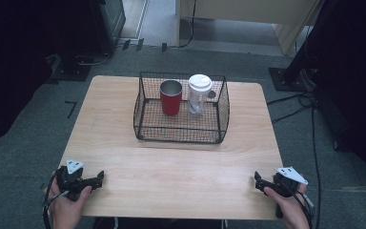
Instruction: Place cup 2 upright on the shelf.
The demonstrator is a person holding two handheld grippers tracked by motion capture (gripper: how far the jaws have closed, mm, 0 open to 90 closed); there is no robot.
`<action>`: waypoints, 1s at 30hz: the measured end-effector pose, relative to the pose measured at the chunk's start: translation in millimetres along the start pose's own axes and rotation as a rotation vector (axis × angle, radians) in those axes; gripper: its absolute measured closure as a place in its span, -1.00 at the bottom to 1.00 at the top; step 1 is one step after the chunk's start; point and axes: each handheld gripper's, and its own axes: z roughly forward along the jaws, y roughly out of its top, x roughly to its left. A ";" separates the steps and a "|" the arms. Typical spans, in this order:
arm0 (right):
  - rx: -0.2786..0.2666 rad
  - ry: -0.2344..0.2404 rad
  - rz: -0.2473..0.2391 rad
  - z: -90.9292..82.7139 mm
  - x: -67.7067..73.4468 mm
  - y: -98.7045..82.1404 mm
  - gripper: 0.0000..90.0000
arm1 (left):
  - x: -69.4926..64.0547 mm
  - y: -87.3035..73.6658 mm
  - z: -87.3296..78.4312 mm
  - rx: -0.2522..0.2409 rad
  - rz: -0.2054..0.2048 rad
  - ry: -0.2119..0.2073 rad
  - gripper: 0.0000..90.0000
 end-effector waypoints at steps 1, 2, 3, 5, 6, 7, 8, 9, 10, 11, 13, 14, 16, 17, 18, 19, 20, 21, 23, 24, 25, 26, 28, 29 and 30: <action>0.000 0.000 0.000 0.0 0.0 0.0 -0.90 | 0.0 0.0 0.0 0.000 0.000 0.000 -1.00; 0.021 0.004 -0.010 0.2 1.9 -0.5 -0.89 | 0.0 0.0 0.0 0.000 0.000 0.000 -1.00; 0.038 0.004 -0.011 1.0 2.6 -0.8 -0.89 | 0.0 0.0 0.0 0.000 0.000 0.000 -1.00; 0.081 0.005 -0.011 3.4 2.7 -0.4 -0.90 | 0.0 0.0 0.0 0.000 0.000 0.000 -1.00; 0.081 0.009 -0.006 4.2 2.4 0.0 -0.90 | 0.0 0.0 0.0 0.000 0.000 0.000 -1.00; 0.081 0.009 -0.007 4.5 2.3 0.2 -0.90 | 0.0 0.0 0.0 0.000 0.000 0.000 -1.00; 0.081 0.010 -0.007 4.5 2.5 0.2 -0.89 | 0.0 0.0 0.0 0.000 0.000 0.000 -1.00; 0.080 0.012 -0.013 4.5 2.4 0.1 -0.88 | 0.0 0.0 0.0 0.000 0.000 0.000 -1.00; 0.080 0.016 -0.011 4.1 3.0 0.1 -0.86 | 0.0 0.0 0.0 0.000 0.000 0.000 -1.00; 0.080 0.014 -0.007 4.1 3.5 0.1 -0.86 | 0.0 0.0 0.0 0.000 0.000 0.000 -1.00; 0.080 0.004 0.001 4.4 4.7 0.3 -0.86 | 0.0 0.0 0.0 0.000 0.000 0.000 -1.00; 0.080 -0.005 0.007 4.4 6.1 0.2 -0.86 | 0.0 0.0 0.0 0.000 0.000 0.000 -1.00; 0.078 -0.001 0.003 3.9 8.6 -0.3 -0.86 | 0.0 -0.1 0.0 0.000 0.001 0.000 -1.00; 0.077 0.006 -0.002 3.9 9.0 -0.4 -0.86 | 0.0 -0.1 0.0 -0.001 0.000 0.000 -1.00; 0.077 0.007 -0.002 3.9 9.0 -0.5 -0.86 | 0.0 -0.1 0.0 0.000 0.000 0.000 -1.00; 0.077 0.007 -0.002 3.9 9.0 -0.5 -0.86 | 0.1 -0.1 0.0 -0.001 0.002 0.000 -1.00; 0.078 0.007 0.000 3.9 9.0 -0.4 -0.86 | 0.2 0.0 0.0 0.000 0.002 0.000 -1.00; 0.079 0.007 0.000 3.9 9.0 -0.4 -0.86 | 0.2 0.0 0.0 0.000 0.002 0.000 -1.00; 0.078 0.007 -0.001 3.9 9.0 -0.4 -0.86 | 0.2 0.0 0.0 0.000 0.002 0.000 -1.00; 0.079 0.007 0.000 3.9 9.1 -0.4 -0.86 | 0.2 -0.1 -0.1 0.000 0.002 0.000 -1.00; 0.079 0.007 0.000 3.9 9.1 -0.4 -0.86 | 0.2 -0.1 -0.1 0.000 0.002 0.000 -1.00; 0.079 0.007 0.000 3.9 9.1 -0.4 -0.86 | 0.1 0.0 0.0 0.000 0.002 0.000 -1.00; 0.079 0.007 0.000 3.9 9.0 -0.4 -0.86 | 0.1 -0.1 0.0 -0.001 0.002 0.000 -1.00; 0.079 0.007 0.000 3.9 9.0 -0.4 -0.86 | 0.1 -0.1 0.0 -0.001 0.002 0.000 -1.00; 0.079 0.007 0.000 3.9 9.0 -0.4 -0.86 | 0.1 -0.1 0.0 -0.001 0.002 0.000 -1.00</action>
